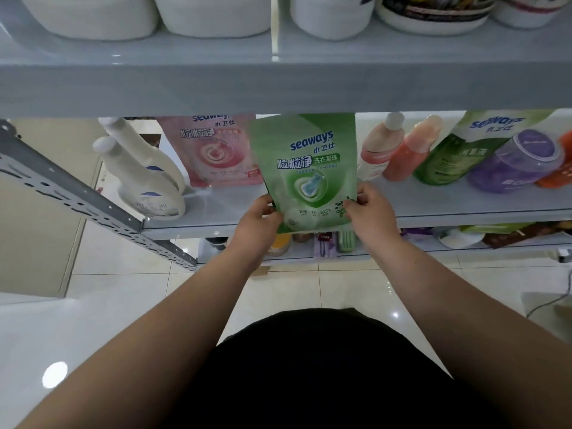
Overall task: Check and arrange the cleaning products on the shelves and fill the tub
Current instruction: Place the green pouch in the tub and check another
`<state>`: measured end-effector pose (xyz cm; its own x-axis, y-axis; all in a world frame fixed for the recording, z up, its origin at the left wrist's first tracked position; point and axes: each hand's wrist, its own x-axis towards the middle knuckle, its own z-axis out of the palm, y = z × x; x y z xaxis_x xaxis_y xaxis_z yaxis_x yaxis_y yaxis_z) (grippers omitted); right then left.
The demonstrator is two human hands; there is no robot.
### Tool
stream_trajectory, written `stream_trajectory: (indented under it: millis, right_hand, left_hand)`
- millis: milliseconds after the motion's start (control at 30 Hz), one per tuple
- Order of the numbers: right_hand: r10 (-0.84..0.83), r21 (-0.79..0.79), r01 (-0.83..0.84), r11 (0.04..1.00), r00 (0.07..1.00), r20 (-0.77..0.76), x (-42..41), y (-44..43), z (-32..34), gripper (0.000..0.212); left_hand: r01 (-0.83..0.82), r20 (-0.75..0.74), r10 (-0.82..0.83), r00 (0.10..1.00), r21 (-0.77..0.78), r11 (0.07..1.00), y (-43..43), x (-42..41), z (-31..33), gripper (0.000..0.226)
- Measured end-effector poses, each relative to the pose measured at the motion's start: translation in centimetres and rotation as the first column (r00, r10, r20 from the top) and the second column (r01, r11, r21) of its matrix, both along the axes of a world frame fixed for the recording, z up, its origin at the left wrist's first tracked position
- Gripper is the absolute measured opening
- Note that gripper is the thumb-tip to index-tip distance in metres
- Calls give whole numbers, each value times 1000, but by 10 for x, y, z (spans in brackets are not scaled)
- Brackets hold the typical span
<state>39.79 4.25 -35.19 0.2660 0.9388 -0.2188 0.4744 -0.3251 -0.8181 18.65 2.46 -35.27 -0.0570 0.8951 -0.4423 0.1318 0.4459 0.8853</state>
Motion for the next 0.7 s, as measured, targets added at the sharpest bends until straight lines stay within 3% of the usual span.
stream_trajectory:
  millis: [267,400,467,533,600,700]
  right_hand:
    - [0,4,0,1000,997,-80,1,33,-13,13]
    - [-14,31,18,999,992,-126,-4,49,-14,21]
    - [-91,28,97,995,982,-166,-9,57,-17,18]
    - [-154,11,160,987,967,-202,-14,63,-22,12]
    - [-189,-2,194,981,953,-235,-19,67,-24,12]
    - [-158,23,168,986,961,-227,-20,68,-22,18]
  left_hand:
    - [6,-65,2,998,124,992,36,14,-3,37]
    - [-142,54,134,990,187,972,42,20,-15,52]
    - [-53,-199,116,973,295,954,36,21,-28,53]
    - [205,-518,16,855,365,908,27,23,-46,49]
    - [471,-719,-118,685,313,825,24,29,-60,58]
    - [686,-883,-349,315,-42,726,33,39,-64,76]
